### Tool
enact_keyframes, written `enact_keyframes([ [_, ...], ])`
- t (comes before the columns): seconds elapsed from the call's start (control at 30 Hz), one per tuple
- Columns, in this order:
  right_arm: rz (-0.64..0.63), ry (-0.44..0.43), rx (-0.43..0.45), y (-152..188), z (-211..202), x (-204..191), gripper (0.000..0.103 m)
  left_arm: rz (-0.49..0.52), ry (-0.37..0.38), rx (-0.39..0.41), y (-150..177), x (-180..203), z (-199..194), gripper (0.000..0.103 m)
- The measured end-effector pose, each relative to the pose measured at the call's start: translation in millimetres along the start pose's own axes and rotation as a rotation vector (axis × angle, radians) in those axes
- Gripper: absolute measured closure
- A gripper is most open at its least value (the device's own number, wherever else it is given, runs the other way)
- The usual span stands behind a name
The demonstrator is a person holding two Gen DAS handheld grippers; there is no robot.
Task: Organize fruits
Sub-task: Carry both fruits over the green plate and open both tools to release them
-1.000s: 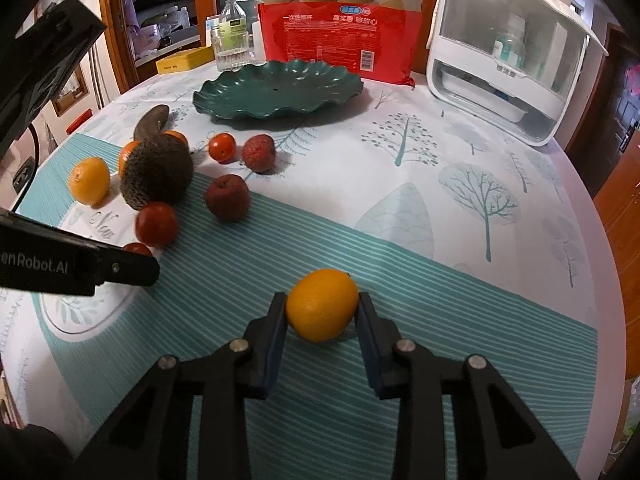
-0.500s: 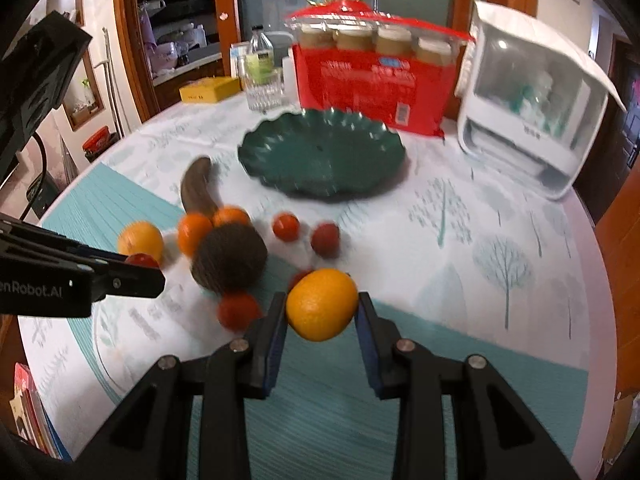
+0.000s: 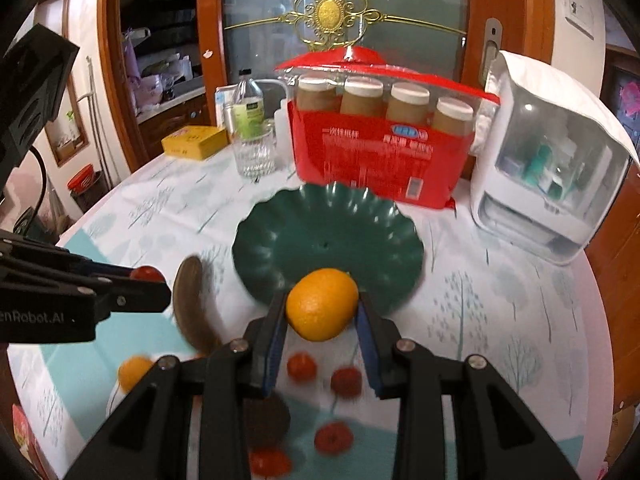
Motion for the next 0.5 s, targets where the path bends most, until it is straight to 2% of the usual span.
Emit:
enact_keyframes([
  [0.13, 0.017, 0.008, 0.006, -21, 19, 3, 0.069, 0.016, 0.010, 0.018, -35, -4, 11, 0.079],
  [0.3, 0.050, 0.007, -0.021, -32, 49, 13, 0.069, 0.019, 0.029, 0.005, -70, -6, 39, 0.079],
  [0.5, 0.083, 0.004, -0.073, -33, 82, 27, 0.069, -0.005, 0.067, -0.046, -87, -4, 75, 0.079],
])
Point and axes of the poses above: each gripper's, at about its wrist camera, not at the fingertips, and z roughly the way its jaws point, x to its right, y to its underside, the point moved 10 cm from there along z, roughly the way its jaws point, and after that the axes turned 14 degrees about -x, right-handed, at the moved point
